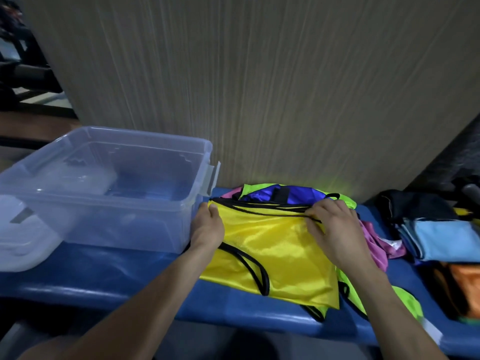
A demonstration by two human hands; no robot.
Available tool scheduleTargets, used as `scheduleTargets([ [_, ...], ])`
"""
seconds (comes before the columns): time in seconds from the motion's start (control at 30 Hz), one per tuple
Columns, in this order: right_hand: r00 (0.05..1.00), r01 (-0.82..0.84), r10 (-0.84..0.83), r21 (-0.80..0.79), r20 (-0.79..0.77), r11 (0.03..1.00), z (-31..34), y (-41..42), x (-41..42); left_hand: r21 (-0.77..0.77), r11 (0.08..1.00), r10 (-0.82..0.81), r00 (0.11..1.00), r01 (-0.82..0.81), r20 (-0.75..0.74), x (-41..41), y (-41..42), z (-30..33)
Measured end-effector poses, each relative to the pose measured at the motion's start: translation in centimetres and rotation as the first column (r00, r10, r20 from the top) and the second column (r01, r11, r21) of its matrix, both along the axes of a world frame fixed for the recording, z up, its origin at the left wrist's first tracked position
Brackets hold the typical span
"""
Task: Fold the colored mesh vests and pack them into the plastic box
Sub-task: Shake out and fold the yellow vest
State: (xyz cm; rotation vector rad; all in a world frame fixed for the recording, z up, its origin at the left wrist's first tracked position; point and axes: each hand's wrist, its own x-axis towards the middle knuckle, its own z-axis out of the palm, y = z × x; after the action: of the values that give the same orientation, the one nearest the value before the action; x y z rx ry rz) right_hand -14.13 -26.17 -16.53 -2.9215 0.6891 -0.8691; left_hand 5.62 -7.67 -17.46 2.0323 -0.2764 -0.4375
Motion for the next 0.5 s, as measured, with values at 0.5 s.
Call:
scheduleTargets([
  [0.5,0.986,-0.003,-0.076,0.471,0.149,0.882,0.5,-2.8,2.4,0.57,0.816,-0.393,0.815,0.095,0.427,2.3,-1.3,0.6],
])
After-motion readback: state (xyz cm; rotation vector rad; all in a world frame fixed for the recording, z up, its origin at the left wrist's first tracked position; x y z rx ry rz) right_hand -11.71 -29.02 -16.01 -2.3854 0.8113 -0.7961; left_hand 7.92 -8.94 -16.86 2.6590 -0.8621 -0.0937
